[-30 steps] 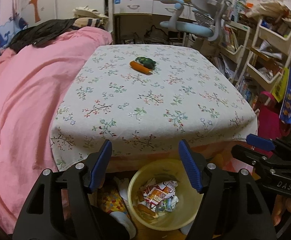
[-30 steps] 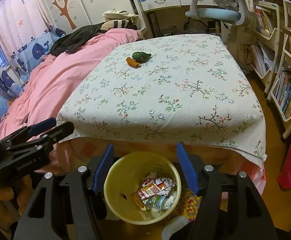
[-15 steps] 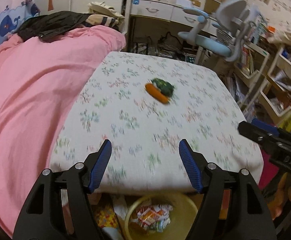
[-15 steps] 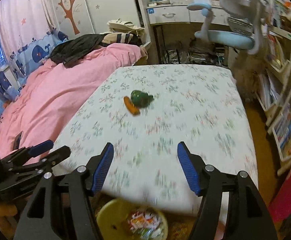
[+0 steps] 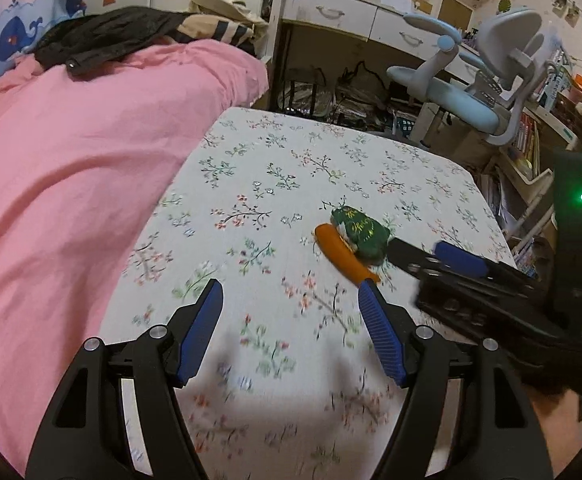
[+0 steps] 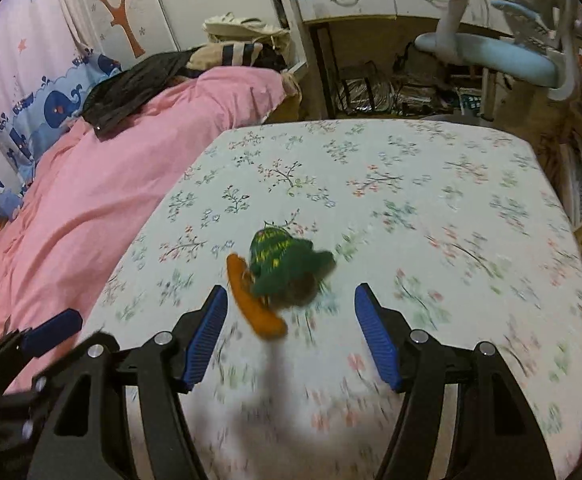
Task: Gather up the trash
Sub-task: 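Grasp the green knitted item with the right gripper while the left gripper grasps the orange stick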
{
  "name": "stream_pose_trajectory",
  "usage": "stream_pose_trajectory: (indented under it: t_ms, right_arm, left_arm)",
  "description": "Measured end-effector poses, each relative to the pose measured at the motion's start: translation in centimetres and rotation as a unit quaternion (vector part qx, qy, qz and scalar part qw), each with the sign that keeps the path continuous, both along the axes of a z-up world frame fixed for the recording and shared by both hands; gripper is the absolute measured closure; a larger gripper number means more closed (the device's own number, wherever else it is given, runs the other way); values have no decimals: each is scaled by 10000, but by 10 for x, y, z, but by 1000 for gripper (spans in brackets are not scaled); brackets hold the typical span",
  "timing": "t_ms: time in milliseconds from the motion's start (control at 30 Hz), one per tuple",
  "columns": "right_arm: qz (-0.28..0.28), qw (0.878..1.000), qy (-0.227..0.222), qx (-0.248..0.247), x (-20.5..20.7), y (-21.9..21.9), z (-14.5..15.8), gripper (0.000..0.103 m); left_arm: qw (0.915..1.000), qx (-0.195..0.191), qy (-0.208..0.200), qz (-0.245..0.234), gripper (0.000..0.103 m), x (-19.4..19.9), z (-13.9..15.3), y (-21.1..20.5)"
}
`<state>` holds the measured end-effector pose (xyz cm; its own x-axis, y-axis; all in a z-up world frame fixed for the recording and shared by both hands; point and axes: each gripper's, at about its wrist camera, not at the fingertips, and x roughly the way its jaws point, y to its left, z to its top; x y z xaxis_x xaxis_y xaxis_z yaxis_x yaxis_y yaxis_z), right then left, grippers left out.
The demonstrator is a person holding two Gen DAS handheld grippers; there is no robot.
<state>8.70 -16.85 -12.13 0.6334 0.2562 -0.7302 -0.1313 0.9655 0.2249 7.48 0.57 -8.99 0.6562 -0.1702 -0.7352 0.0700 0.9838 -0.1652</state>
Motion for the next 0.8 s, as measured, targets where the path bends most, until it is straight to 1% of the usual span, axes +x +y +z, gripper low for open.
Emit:
stream_pose_trajectory:
  t_ms: [100, 200, 233, 267, 300, 367, 433, 600, 700, 800]
  right_arm:
    - [-3, 9999, 88, -48, 19, 5, -8, 39]
    - [-19, 9995, 279, -171, 35, 8, -19, 39]
    - [9, 9992, 361, -162, 39, 8, -23, 40]
    - [27, 9990, 413, -182, 42, 7, -26, 46]
    - [73, 9988, 449, -198, 43, 6, -28, 63]
    - [101, 9984, 486, -262, 45, 1, -27, 66]
    - [47, 9987, 475, -185, 43, -12, -23, 75]
    - [-224, 9988, 422, -92, 37, -48, -16, 75]
    - [-337, 9986, 396, -39, 29, -70, -14, 75]
    - [-375, 9985, 403, 45, 25, -81, -14, 75]
  left_arm:
    - [10000, 3, 55, 28, 36, 16, -4, -2]
    - [10000, 2, 72, 33, 35, 31, -6, -5]
    - [10000, 11, 77, 33, 35, 34, -7, -6]
    - [10000, 22, 85, 32, 34, 37, -9, -6]
    - [9999, 36, 99, 33, 34, 41, -11, -8]
    - [9999, 30, 153, 33, 34, 50, -15, -12]
    - [9998, 17, 195, 30, 34, 57, -19, -16]
    - [9995, 9, 297, -84, 34, 74, -31, -35]
    - [9991, 129, 368, -180, 34, 81, -38, -50]
    - [9985, 204, 465, -226, 34, 87, -46, -61]
